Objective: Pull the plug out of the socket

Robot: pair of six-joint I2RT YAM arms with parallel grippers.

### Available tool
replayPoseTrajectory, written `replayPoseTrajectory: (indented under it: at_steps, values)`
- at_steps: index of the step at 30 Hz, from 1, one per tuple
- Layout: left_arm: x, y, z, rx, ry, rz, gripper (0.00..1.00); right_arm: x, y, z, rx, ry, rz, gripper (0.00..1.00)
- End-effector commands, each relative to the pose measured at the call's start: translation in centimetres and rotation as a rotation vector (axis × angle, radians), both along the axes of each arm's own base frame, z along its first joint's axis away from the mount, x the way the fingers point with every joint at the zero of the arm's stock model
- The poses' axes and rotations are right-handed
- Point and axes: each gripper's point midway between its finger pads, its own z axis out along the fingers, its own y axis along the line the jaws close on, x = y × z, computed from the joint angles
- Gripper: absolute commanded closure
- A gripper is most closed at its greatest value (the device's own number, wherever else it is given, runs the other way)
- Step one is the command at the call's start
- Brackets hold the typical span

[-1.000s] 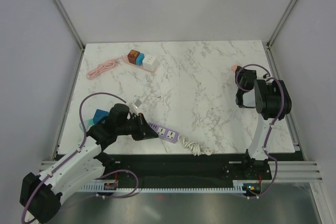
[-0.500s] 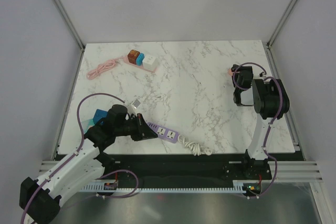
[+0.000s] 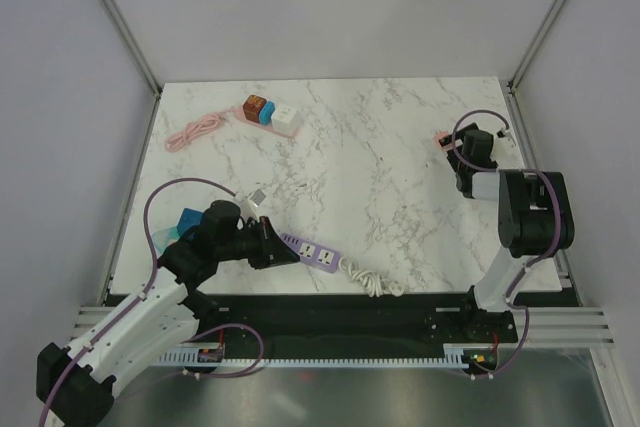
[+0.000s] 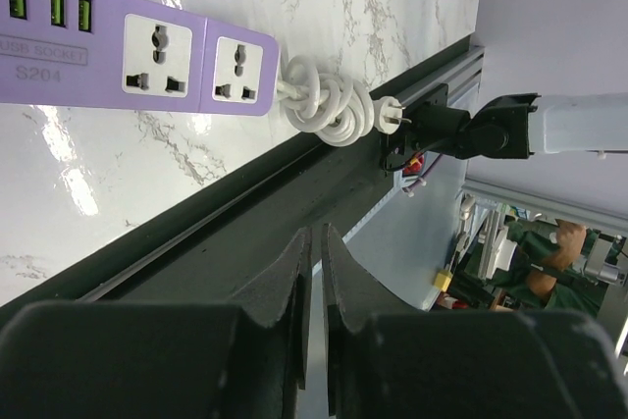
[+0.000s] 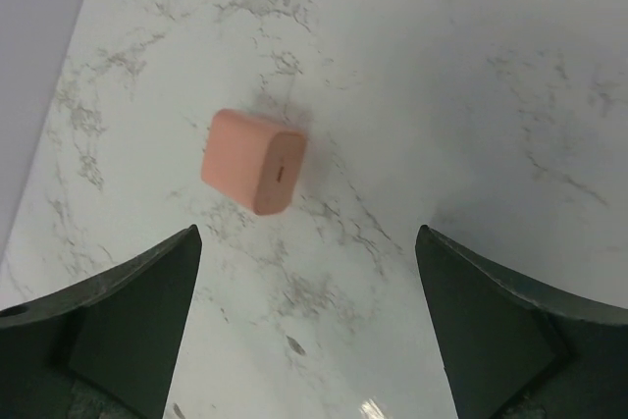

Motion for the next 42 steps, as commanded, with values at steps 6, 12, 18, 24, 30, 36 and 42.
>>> replayPoseTrajectory:
  at_steps: [6, 12, 18, 24, 30, 36, 42]
  values:
    - [0.5, -0.2, 1.0, -0.005, -0.04, -0.003, 0.85, -7.0, 6.8, 0.3, -0.178, 0.188, 0.462, 0.02]
    - [0.9, -0.5, 1.7, -0.002, -0.043, -0.008, 0.85, -12.5, 19.3, 2.2, -0.343, 0.143, 0.966, 0.02]
    - [1.4, -0.2, 2.6, 0.011, -0.06, 0.023, 0.74, -20.1, 27.2, 3.8, -0.469, 0.079, 1.369, 0.02]
    - [2.4, 1.4, 2.7, 0.065, -0.084, 0.137, 0.69, -26.1, 31.1, 2.1, -0.497, 0.059, 1.62, 0.05]
    - [2.5, 1.8, 2.9, 0.056, -0.09, 0.173, 0.66, -30.7, 34.4, -0.1, -0.556, 0.047, 1.772, 0.05]
    - [2.4, 1.7, 2.9, 0.056, -0.083, 0.166, 0.67, -31.3, 35.8, -1.2, -0.618, 0.065, 1.796, 0.02]
    - [2.4, 1.8, 3.0, 0.054, -0.086, 0.177, 0.66, -29.8, 36.5, -1.9, -0.686, 0.106, 1.731, 0.03]
